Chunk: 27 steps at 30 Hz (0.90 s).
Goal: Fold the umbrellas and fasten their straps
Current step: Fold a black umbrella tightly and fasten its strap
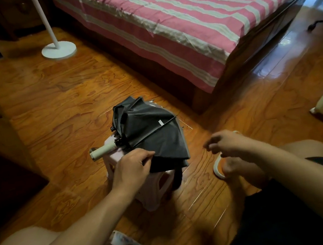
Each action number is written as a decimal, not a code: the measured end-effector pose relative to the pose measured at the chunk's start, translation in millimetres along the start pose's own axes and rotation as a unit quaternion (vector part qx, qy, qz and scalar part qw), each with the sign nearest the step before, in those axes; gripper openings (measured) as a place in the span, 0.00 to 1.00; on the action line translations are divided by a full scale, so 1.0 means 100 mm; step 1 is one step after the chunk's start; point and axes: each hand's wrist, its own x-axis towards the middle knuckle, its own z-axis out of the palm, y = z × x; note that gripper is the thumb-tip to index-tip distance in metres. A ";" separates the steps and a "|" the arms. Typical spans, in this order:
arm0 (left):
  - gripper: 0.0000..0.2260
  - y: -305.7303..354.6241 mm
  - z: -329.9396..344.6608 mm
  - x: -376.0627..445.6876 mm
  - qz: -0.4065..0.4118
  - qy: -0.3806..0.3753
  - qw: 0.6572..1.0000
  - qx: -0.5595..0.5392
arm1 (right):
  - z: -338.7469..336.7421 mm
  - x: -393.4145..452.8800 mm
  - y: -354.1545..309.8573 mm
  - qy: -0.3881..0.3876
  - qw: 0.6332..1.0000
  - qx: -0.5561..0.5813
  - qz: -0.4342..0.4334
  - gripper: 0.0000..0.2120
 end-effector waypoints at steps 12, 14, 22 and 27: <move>0.13 0.18 0.18 -0.25 -0.066 -0.020 0.996 0.057 | 0.72 0.48 0.05 -0.055 0.843 0.527 0.087 0.05; 0.16 0.28 0.19 -0.26 -0.079 -0.137 0.983 0.095 | 0.72 0.48 0.09 -0.024 0.880 0.466 0.090 0.03; 0.10 0.26 -0.25 0.20 -0.275 -0.302 0.913 0.009 | 0.39 0.77 -0.35 0.095 0.995 -0.020 -0.022 0.08; 0.08 -0.17 -0.52 0.73 -0.422 -0.094 0.892 -0.132 | -0.03 1.24 -1.16 0.038 0.991 -0.005 -0.124 0.18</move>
